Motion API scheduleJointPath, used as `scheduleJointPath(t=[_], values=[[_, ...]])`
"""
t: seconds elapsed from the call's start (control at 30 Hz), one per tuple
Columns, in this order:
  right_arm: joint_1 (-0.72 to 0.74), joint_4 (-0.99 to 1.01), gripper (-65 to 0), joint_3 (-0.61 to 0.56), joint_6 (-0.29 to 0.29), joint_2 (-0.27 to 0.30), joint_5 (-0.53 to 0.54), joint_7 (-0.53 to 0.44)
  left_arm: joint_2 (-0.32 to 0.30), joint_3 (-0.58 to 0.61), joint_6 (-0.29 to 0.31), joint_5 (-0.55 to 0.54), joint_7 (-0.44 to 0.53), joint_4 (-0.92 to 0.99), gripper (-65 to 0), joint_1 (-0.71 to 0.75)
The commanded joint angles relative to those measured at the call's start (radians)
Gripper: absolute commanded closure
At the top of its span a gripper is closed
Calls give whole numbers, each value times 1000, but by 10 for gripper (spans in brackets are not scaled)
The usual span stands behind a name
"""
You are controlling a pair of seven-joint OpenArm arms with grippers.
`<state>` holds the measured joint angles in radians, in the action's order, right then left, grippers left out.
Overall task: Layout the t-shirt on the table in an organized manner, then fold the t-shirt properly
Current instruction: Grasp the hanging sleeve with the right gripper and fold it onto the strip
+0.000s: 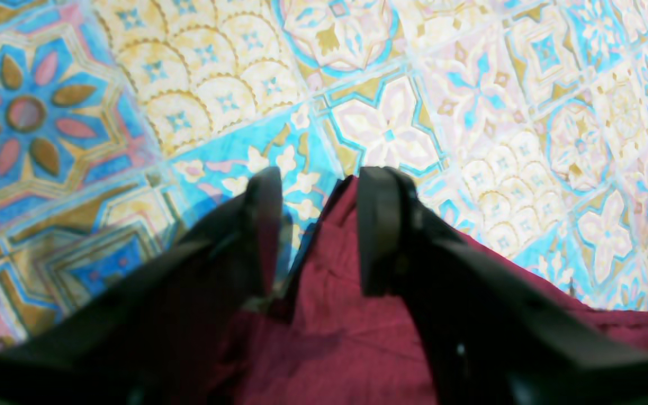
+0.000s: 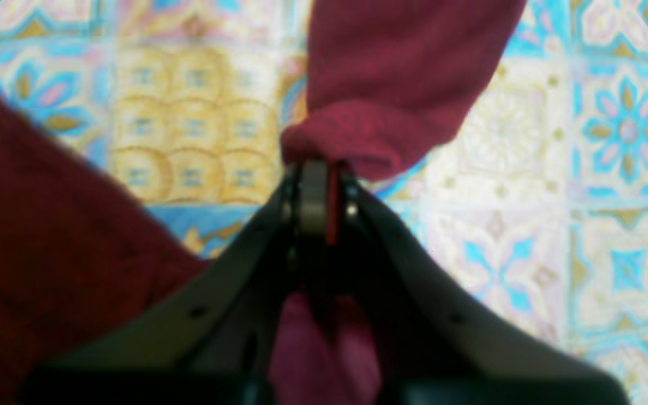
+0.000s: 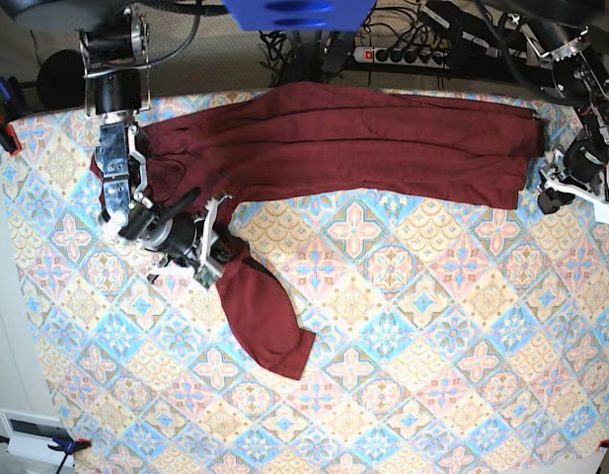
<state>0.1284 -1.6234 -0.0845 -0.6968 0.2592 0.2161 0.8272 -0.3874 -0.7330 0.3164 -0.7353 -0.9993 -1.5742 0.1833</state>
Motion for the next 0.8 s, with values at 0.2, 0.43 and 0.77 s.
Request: scheduleJointPath(t=[0.2, 0.43, 0.77], values=[[-135, -237, 0, -14, -1, 9, 18, -21, -22, -6, 5, -13, 18, -15, -225, -8], [-258, -323, 0, -136, -1, 9, 18, -22, -20, -6, 5, -13, 18, -15, -225, -8], [-313, -324, 0, -269, -1, 12, 16, -22, -2, -4, 5, -13, 17, -21, -225, -6]])
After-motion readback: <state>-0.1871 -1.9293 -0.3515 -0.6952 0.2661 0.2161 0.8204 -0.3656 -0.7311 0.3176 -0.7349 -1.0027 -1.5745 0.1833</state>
